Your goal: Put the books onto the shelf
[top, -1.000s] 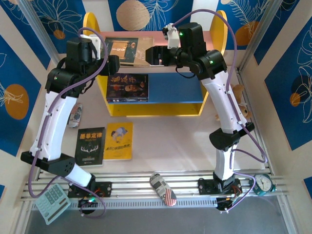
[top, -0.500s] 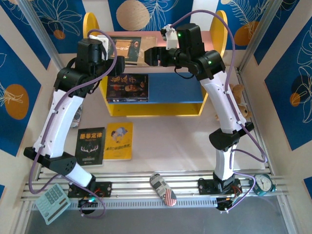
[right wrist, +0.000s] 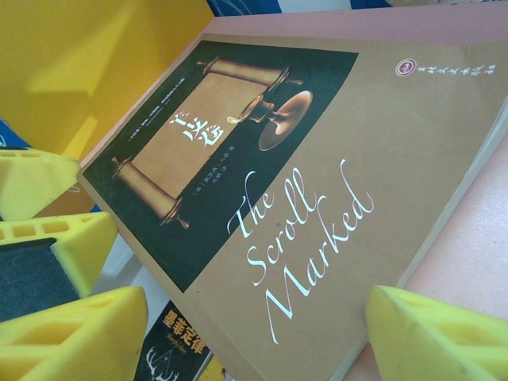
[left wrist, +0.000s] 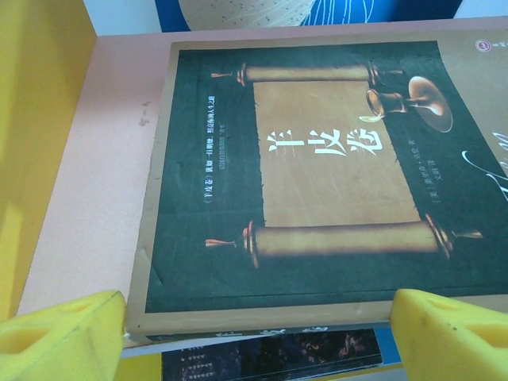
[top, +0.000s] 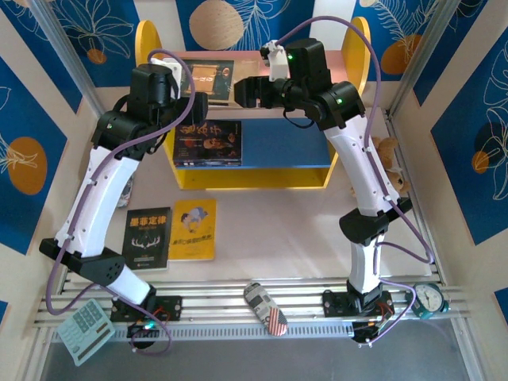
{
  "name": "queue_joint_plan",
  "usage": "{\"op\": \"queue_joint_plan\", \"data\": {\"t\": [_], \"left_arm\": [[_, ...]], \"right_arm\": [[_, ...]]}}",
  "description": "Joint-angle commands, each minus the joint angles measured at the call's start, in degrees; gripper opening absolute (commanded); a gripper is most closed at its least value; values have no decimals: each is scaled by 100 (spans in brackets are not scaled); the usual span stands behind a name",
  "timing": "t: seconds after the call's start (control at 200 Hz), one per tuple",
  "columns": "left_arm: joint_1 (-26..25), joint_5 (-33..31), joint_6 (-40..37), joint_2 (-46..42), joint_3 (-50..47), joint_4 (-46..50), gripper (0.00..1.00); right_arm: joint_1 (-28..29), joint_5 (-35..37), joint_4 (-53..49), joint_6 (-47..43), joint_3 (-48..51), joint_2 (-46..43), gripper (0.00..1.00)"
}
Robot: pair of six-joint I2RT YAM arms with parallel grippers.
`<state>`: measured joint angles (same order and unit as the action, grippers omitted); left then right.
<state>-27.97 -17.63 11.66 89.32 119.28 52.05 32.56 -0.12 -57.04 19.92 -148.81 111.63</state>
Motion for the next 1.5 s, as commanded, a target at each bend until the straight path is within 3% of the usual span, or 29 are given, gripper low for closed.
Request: {"op": "queue_joint_plan", "data": {"t": [0.0, 0.29, 0.675, 1.171, 1.496], "left_arm": [[-113, 138, 55, -115, -47, 135, 85], [-104, -275, -159, 107, 305, 184, 87], [-42, -276, -183, 562, 939, 517, 88], [-35, 692, 2, 572, 1093, 788, 88], [-39, 638, 112, 324, 933, 798, 87]], "right_arm": [[-47, 361, -97, -393, -117, 95, 77], [-60, 573, -72, -920, -126, 99, 80], [-29, 102, -151, -1069, -295, 218, 81], [-21, -210, -150, -1086, -429, 372, 81], [-21, -412, -28, -1027, -429, 435, 81]]}}
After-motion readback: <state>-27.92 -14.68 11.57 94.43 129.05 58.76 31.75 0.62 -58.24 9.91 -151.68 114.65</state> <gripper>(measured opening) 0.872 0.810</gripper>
